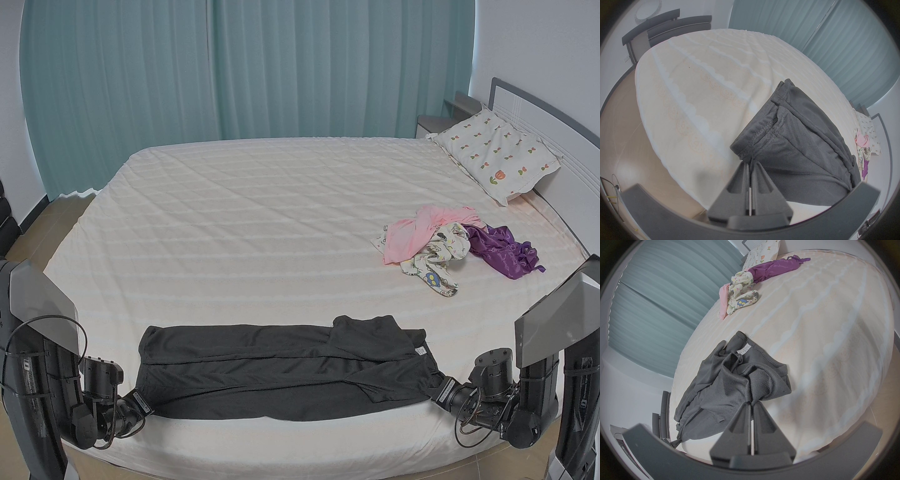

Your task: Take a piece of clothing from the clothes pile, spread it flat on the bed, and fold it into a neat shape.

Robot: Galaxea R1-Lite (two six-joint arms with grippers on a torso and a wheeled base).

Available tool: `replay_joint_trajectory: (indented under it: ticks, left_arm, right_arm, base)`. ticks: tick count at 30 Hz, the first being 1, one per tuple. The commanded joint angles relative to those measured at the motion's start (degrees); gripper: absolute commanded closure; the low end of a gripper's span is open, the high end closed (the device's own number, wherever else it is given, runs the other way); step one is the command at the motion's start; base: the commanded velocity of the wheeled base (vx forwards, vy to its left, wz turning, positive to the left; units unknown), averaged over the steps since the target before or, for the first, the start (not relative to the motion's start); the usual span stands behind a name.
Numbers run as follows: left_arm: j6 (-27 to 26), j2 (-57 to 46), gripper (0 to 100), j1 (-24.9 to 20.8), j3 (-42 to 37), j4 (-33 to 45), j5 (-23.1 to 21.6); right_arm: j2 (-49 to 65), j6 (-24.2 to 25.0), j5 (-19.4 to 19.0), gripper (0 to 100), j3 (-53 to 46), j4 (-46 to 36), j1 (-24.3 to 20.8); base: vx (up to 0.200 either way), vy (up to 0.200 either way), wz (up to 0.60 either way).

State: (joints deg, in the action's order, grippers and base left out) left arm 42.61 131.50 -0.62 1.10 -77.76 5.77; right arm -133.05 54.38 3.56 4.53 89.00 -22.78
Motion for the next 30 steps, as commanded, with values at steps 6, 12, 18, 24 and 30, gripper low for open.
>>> replay_joint_trajectory:
  ticks: [6,12,18,24,30]
  left_arm:
    - [0.1,0.3,100,0.0,-0.6,0.0,-0.1]
    - [0.0,-0.5,0,1.1,-0.7,-1.0,-0.2]
    - [-1.7,-7.2,0,5.4,-0.7,-2.4,-0.8]
    - [-1.7,-16.4,0,5.8,0.5,-2.0,-4.4]
    - [-1.5,-16.5,0,2.7,3.5,-1.9,-5.2]
  right_arm:
    - [-0.8,0.0,-1.5,100,0.2,0.6,0.2]
    - [0.0,-0.2,-1.6,0,0.0,0.6,0.2]
    - [3.0,-0.9,-1.0,0,-0.1,0.6,1.1]
    - [4.3,-1.2,-1.0,0,0.4,0.6,4.0]
    - [5.8,-1.2,-1.0,0,0.6,0.6,5.3]
  base:
    - [0.0,0.0,0.0]
    - [0.0,0.0,0.0]
    - [0.0,0.0,0.0]
    - [0.0,0.0,0.0]
    - [0.0,0.0,0.0]
